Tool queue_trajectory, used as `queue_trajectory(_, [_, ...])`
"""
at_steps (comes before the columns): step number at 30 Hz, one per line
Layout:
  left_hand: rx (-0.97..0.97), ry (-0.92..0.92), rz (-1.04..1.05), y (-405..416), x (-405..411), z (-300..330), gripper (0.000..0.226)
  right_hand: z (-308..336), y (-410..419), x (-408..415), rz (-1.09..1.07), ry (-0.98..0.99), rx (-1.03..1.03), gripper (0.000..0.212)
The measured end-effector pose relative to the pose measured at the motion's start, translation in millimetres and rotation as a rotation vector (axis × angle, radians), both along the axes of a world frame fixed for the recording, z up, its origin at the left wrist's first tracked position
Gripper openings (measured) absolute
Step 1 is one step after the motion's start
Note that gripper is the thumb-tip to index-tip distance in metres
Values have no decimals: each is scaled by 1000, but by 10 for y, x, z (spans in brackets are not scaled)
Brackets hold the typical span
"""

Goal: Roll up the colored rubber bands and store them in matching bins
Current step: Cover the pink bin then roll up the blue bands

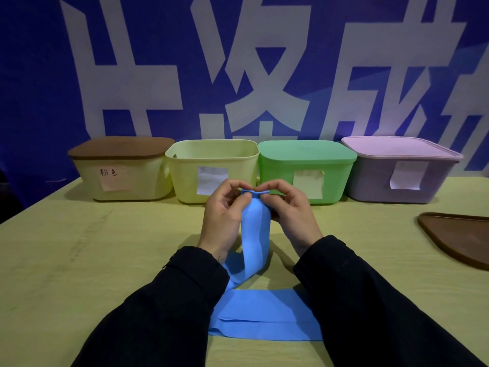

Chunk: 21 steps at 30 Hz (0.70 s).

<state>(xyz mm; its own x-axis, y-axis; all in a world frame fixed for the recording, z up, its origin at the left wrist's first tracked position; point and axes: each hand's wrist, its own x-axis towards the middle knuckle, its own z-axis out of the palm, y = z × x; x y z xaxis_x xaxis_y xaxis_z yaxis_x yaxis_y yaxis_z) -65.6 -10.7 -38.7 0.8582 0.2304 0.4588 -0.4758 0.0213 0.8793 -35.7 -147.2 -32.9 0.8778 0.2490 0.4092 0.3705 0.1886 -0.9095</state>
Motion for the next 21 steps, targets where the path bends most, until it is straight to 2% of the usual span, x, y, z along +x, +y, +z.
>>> queue_trajectory(6, [-27,7,-27,10,-6,5,11,-20,-5,29,-51,-43,-41,6])
queue_trajectory(9, [32,-15,23,17,5,-2,4,-33,-7,42,-26,-28,-30,23])
queue_trajectory(10, [51,-12,34,16,6,-5,4,-31,-11,43,-24,-16,-18,24])
queue_trajectory(13, [59,8,59,15,18,-13,17,-31,1,51,-23,-48,-36,10])
queue_trajectory(16, [85,2,80,12,26,-10,15,-54,8,63,-26,-92,-60,13])
queue_trajectory(21, [141,-20,110,19,27,-23,19,-50,-13,71,-13,-42,-52,11])
